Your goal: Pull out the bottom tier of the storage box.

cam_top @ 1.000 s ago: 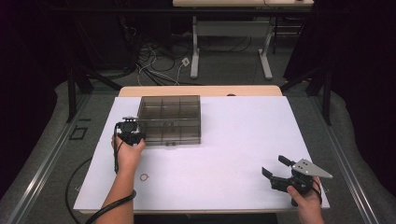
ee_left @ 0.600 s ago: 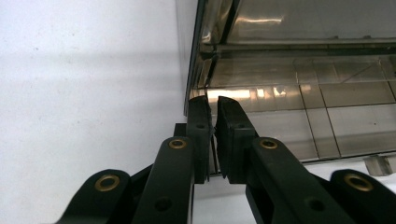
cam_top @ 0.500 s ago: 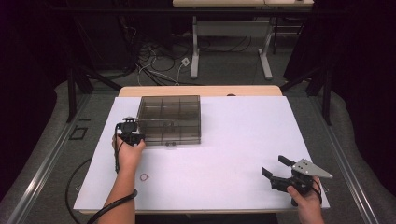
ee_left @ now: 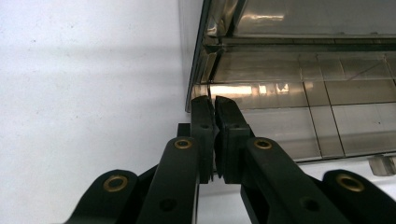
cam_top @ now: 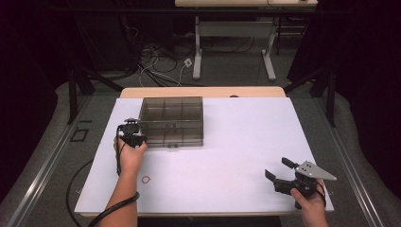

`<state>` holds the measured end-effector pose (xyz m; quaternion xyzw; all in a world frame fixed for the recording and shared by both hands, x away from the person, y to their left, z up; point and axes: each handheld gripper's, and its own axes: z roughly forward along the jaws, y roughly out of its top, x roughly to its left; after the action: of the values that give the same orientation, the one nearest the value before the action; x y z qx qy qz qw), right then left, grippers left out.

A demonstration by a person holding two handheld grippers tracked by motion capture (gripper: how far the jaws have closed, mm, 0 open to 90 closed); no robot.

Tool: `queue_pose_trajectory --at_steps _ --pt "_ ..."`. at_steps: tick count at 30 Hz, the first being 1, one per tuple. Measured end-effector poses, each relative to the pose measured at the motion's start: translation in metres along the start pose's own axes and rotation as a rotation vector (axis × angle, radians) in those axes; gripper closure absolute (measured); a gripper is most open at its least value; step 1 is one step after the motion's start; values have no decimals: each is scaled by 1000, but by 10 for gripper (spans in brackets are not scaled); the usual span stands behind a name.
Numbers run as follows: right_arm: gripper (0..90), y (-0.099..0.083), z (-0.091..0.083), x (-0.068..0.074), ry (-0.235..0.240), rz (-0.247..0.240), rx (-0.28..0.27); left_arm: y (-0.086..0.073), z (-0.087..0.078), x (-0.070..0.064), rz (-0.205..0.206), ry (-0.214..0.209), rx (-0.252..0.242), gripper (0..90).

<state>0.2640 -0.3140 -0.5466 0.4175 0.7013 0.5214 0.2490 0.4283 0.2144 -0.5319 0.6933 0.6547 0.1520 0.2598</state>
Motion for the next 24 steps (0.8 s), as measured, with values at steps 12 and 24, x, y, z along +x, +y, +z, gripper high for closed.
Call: queue_pose_trajectory --at_steps 12,24 --pt "147 0 0 0 2 0 -3 -1 -1 -2 -27 17 4 888" --pt "147 0 0 0 2 -1 -2 -4 -5 -4 -44 24 19 890"
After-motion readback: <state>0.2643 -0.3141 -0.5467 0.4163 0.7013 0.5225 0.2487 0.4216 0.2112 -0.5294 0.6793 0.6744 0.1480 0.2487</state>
